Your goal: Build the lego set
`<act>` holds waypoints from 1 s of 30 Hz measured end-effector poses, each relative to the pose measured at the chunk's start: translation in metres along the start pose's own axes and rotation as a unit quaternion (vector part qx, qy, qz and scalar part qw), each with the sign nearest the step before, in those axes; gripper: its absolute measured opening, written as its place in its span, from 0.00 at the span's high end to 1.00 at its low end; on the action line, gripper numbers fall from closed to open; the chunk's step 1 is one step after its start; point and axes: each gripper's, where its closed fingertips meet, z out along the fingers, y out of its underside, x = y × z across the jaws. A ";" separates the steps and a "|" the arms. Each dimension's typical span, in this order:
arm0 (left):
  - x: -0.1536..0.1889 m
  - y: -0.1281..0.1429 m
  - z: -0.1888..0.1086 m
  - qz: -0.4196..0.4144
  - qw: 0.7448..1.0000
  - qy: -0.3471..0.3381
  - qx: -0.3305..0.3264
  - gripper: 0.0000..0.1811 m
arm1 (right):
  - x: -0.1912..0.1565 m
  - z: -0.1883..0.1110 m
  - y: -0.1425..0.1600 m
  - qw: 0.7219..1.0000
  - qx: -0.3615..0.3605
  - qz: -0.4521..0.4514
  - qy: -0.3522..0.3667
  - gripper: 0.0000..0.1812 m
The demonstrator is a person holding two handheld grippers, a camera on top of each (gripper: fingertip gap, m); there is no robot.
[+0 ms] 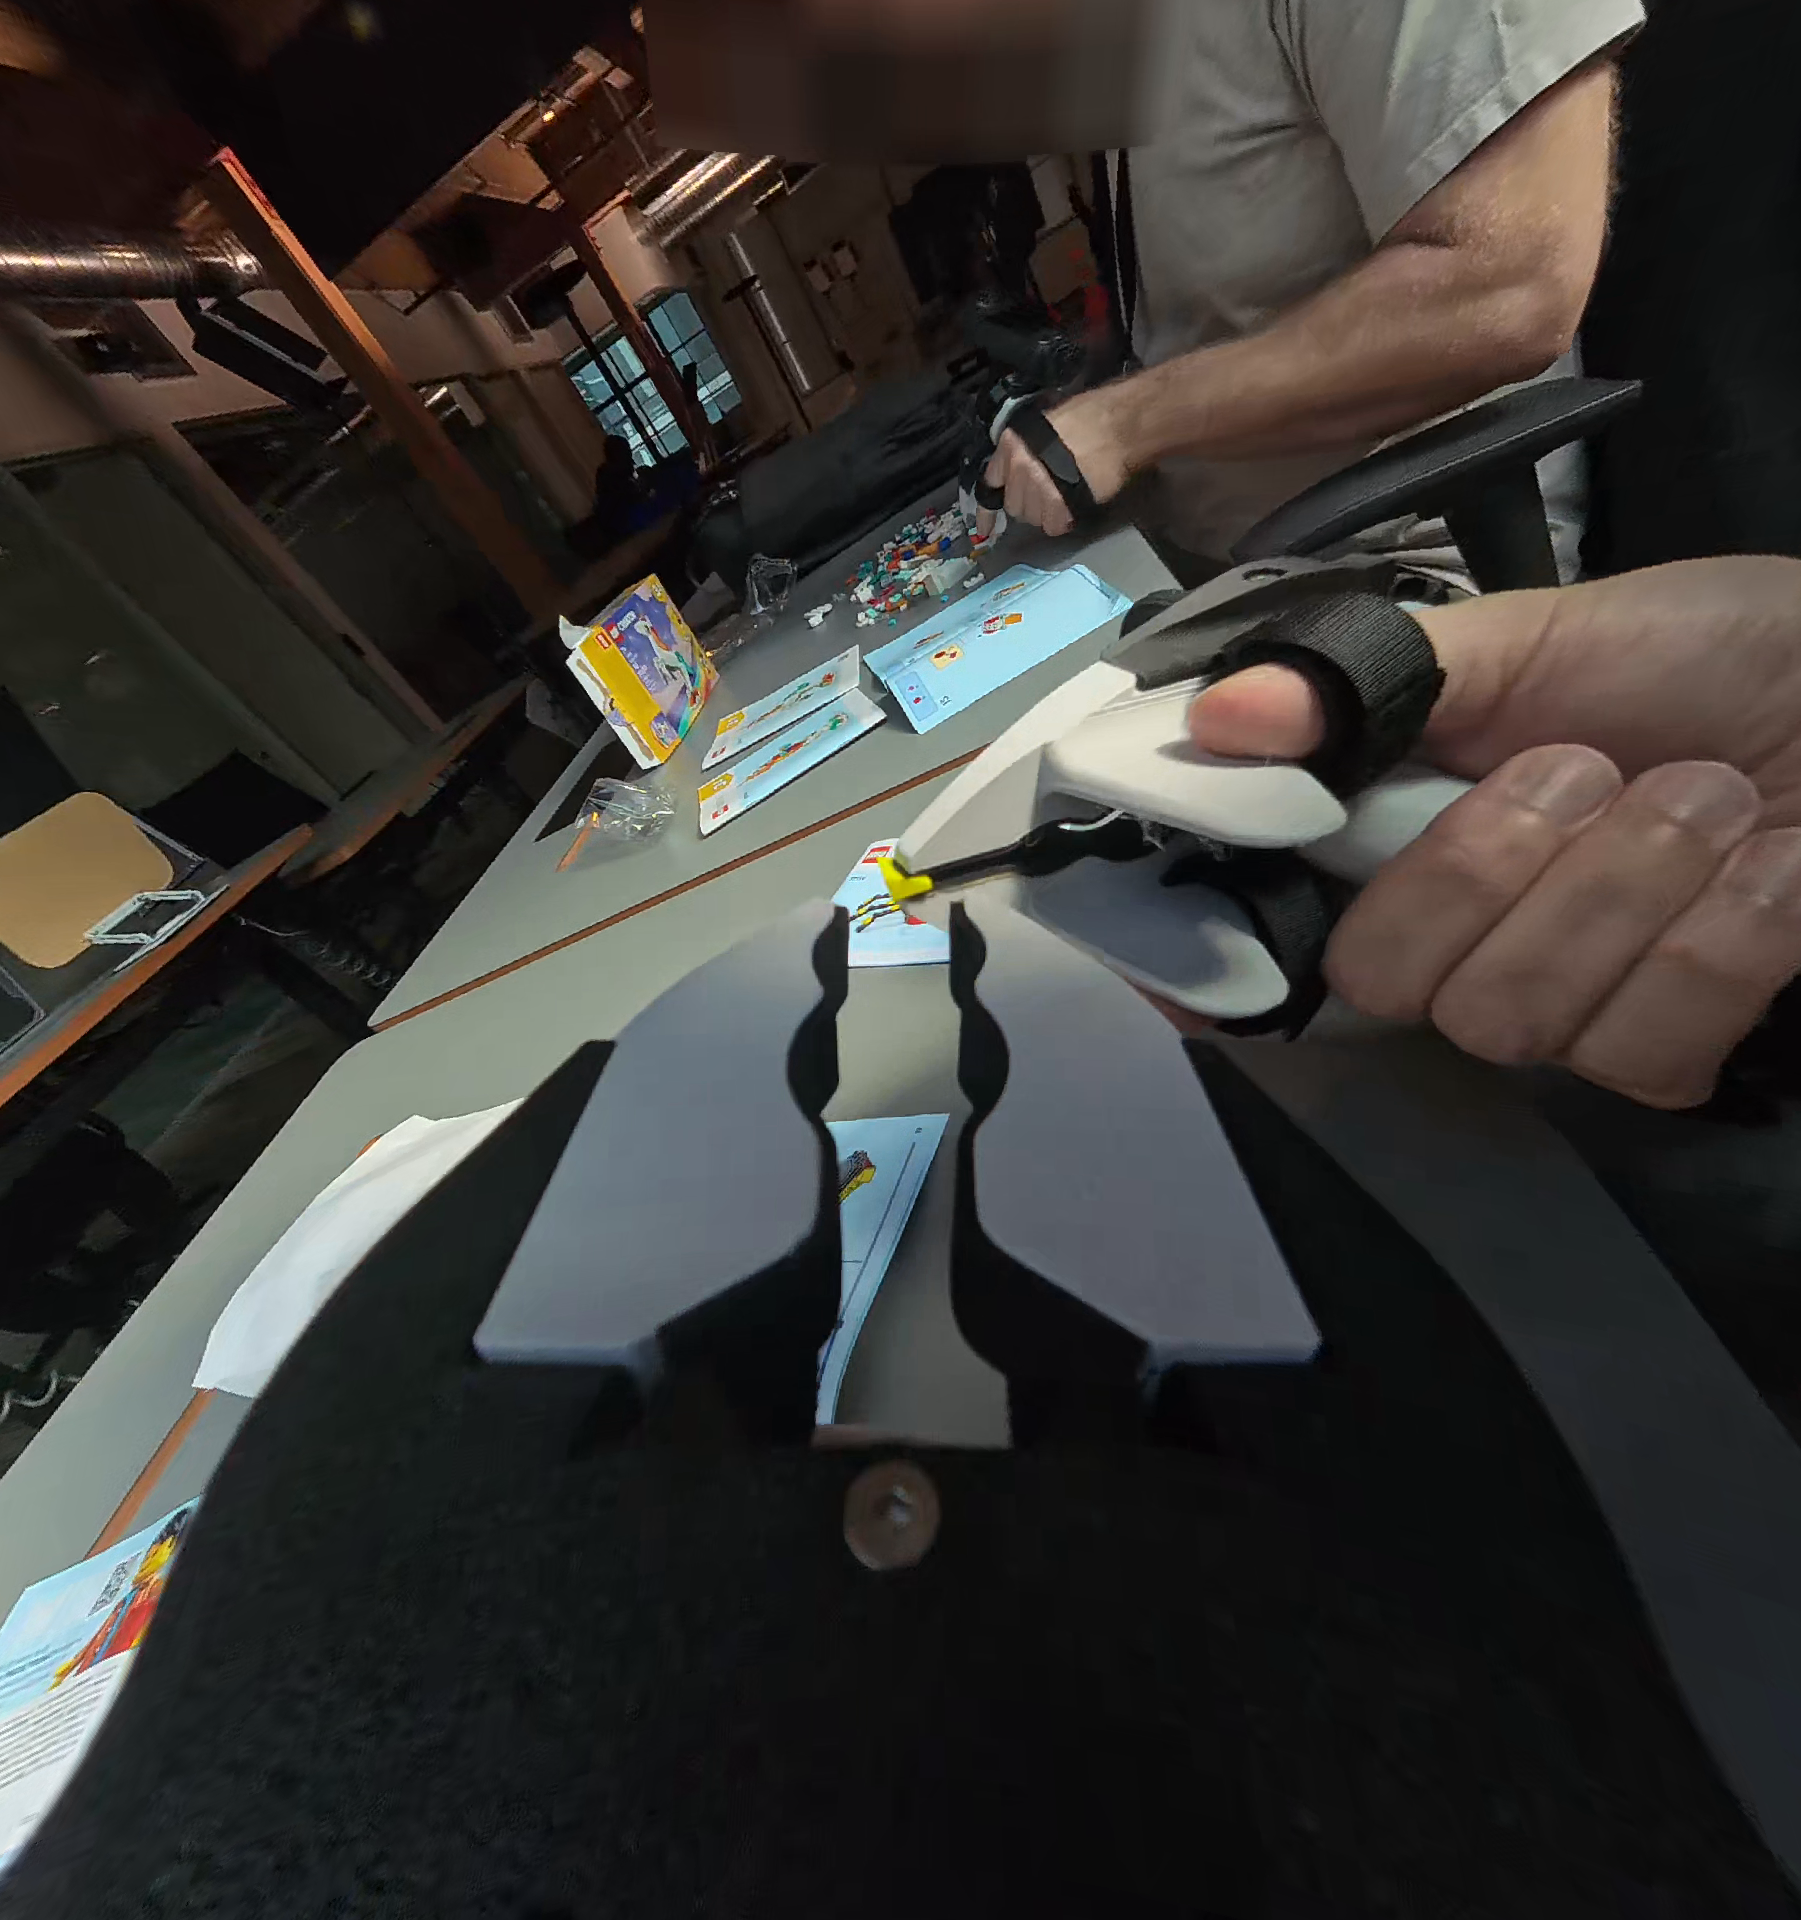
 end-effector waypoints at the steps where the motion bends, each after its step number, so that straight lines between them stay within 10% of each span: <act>1: -0.001 -0.001 0.000 0.009 1.000 -0.010 0.000 0.90 | 0.001 0.001 0.001 1.000 0.004 0.007 0.000 0.99; 30: 0.021 0.030 -0.012 -0.054 0.996 0.054 -0.035 0.96 | 0.022 -0.014 0.012 0.998 -0.027 0.059 0.014 0.99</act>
